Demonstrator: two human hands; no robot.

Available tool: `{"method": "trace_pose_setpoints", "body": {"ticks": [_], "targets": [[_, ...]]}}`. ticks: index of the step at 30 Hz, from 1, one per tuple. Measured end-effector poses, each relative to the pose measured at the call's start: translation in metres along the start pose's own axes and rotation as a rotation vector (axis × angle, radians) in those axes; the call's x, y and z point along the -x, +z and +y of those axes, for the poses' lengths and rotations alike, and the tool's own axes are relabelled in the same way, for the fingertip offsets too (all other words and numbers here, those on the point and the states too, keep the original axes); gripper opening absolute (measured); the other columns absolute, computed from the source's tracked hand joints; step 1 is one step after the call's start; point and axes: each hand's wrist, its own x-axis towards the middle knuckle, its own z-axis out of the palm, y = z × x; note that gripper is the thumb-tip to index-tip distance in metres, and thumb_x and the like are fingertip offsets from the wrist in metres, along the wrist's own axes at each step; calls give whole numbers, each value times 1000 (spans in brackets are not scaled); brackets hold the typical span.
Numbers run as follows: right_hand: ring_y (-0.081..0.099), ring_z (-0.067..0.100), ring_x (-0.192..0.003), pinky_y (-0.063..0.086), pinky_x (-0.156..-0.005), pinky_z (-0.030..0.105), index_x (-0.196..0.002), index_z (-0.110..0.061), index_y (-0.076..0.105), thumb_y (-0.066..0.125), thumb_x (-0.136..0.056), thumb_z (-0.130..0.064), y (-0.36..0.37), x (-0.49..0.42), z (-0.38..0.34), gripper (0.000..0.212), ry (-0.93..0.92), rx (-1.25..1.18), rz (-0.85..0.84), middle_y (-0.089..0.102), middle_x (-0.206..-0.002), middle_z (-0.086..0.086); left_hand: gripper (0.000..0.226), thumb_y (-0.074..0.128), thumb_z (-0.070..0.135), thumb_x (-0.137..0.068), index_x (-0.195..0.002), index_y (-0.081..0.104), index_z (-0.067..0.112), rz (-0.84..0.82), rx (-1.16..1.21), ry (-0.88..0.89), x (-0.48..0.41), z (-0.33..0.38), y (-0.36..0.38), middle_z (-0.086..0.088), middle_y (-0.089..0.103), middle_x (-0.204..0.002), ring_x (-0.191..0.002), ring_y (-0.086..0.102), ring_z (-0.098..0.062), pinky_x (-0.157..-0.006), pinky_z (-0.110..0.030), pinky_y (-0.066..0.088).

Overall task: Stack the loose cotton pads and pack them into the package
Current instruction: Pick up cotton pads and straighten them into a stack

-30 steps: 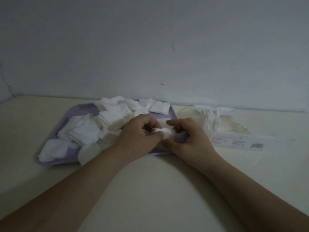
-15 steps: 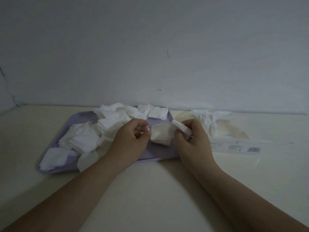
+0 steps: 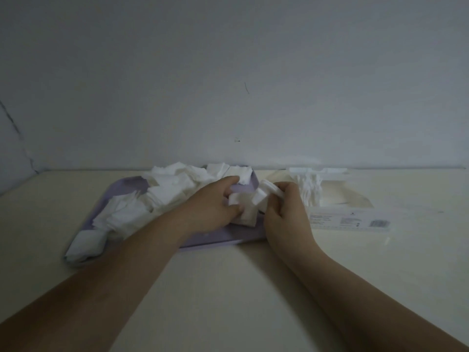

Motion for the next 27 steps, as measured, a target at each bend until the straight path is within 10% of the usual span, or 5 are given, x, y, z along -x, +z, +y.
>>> {"method": "trace_pose_setpoints", "body": {"ticks": [8, 16, 22, 27], "targets": [[57, 9, -89, 40, -70, 9, -108, -24, 51, 44, -103, -10, 3, -3, 6, 16, 4, 72, -14, 56, -95, -13, 26, 83, 18, -74, -92, 66, 25, 193, 313, -89, 41, -21, 2, 1, 73, -84, -70, 64, -11, -70, -32, 53], [73, 15, -84, 55, -72, 28, -112, -22, 62, 55, -98, -10, 1, -3, 6, 19, 74, -20, -32, 73, -94, -5, 15, 69, 16, -95, -108, 65, 21, 201, 623, -137, 43, -22, -5, -18, 72, -79, -51, 55, -14, -39, -21, 35], [75, 17, -79, 58, -73, 36, -104, -22, 67, 59, -96, -11, -1, -4, 7, 16, 123, -68, -19, 76, -89, -2, 17, 76, 18, -91, -106, 79, 26, 359, 458, -34, 33, -38, 8, 11, 73, -108, -94, 70, -2, -87, -20, 55], [73, 17, -78, 55, -70, 31, -101, -22, 67, 60, -95, -11, -1, -3, 5, 15, 102, -55, -11, 76, -86, 1, 14, 80, 14, -86, -97, 81, 24, 523, 295, 63, 30, -41, 8, 2, 67, -104, -95, 64, 2, -84, -4, 42]]}}
